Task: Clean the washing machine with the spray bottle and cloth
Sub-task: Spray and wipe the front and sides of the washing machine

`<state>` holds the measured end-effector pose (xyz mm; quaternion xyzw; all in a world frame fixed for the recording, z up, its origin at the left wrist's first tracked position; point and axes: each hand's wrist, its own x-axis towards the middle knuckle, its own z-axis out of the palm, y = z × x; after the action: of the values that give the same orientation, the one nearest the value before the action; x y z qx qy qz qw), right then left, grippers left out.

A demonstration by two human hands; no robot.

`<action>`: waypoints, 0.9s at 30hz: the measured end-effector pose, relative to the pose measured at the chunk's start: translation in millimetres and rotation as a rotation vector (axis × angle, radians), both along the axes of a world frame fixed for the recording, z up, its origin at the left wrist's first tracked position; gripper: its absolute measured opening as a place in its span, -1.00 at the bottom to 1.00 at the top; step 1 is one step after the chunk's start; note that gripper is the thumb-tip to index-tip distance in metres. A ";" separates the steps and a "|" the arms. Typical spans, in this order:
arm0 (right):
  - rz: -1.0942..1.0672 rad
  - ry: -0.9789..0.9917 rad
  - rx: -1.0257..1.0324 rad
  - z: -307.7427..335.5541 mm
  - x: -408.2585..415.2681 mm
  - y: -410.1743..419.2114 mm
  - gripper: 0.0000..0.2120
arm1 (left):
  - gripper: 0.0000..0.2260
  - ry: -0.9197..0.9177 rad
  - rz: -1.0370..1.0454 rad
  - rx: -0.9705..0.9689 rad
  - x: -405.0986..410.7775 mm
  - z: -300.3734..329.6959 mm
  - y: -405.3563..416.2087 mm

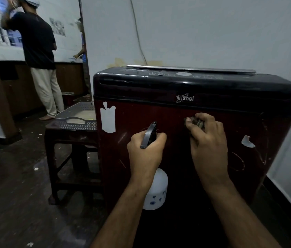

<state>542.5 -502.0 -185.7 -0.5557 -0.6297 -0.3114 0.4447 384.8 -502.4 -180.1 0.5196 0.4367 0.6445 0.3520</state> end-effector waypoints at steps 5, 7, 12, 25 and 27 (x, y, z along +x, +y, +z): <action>-0.003 0.003 -0.016 2.3 -2.3 -3.0 -0.67 | -0.65 -0.032 0.005 -0.050 -4.5 0.7 -2.3; 0.000 0.001 -0.023 4.3 -1.5 -6.1 -0.67 | -0.71 -0.045 0.031 -0.058 -8.3 -0.3 -1.6; 0.030 0.064 -0.036 8.5 4.2 -10.4 -0.68 | -0.77 -0.086 0.169 -0.034 -29.4 -6.6 3.2; 0.062 0.167 -0.017 4.7 -4.0 -5.7 -0.70 | -0.77 -0.142 0.280 -0.025 -53.6 -25.5 9.1; 0.063 0.169 0.000 3.0 -3.8 -4.2 -0.70 | -0.75 -0.150 0.300 -0.030 -57.8 -28.5 10.6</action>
<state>538.7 -506.2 -182.7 -0.5598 -0.6072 -0.2492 0.5058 326.9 -491.8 -208.6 0.3938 0.4914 0.7202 0.2910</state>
